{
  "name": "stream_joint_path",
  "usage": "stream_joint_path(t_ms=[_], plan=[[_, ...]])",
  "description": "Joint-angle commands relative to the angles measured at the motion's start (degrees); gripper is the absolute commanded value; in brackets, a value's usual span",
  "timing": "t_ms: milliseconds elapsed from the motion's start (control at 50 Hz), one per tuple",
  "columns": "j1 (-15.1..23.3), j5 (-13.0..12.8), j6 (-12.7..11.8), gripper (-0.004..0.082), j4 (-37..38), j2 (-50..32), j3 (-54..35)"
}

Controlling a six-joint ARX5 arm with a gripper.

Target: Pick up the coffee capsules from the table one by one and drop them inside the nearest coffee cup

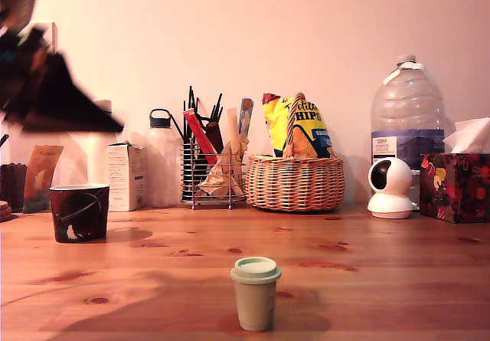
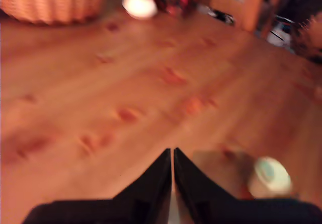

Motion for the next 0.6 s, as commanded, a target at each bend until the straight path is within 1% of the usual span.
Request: stream_joint_path(t_ms=[0,180,200,320,340,380,400,440,460,520,540,580], plan=[[-0.6,0.3,-0.2,-0.0019,2.1,-0.9,-3.0],[-2.3,-0.2,-0.6,-0.0019,7.2,-2.7,-8.5],[-2.5,-0.5,-1.0,-0.0019,7.5,-2.8,-8.9],[-4.4,-0.6,-1.0,-0.0019,8.2,-3.1,-11.0],[-4.9,-0.6,-0.3,-0.0019,8.3,-3.1,-11.3],[-5.7,-0.7,-0.3,-0.0019,8.6,-3.1,-11.9],[-6.1,-0.9,0.2,-0.0019,8.6,-3.1,-12.1],[-6.9,-1.0,0.3,-0.0019,8.7,-3.1,-12.4],[-7.3,-1.0,1.2,-0.0019,8.7,-3.1,-12.5],[-8.3,-1.2,1.4,-0.0019,8.8,-3.1,-12.6],[-8.5,-1.3,2.2,-0.0019,8.9,-3.1,-12.6],[-9.1,-1.5,2.4,-0.0019,9.0,-3.1,-12.6]])
